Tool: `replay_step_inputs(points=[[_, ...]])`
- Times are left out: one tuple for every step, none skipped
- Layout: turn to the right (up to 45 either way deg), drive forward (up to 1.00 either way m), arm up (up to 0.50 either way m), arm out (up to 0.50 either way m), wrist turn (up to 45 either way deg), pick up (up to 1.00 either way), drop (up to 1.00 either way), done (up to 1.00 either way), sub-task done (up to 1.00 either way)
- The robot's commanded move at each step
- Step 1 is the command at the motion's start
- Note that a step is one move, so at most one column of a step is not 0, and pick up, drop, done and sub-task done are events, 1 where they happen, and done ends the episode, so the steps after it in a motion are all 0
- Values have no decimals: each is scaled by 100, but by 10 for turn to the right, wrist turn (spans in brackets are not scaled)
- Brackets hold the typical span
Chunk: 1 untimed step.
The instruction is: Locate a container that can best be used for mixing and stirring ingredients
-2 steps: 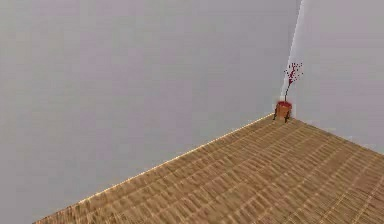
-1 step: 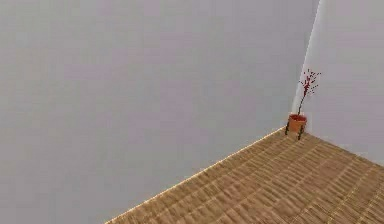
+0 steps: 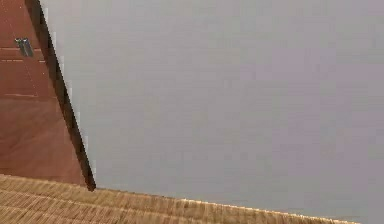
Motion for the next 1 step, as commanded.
replay_step_inputs(points=[[-420, 0, 0, 0, 0, 0, 0, 0, 0]])
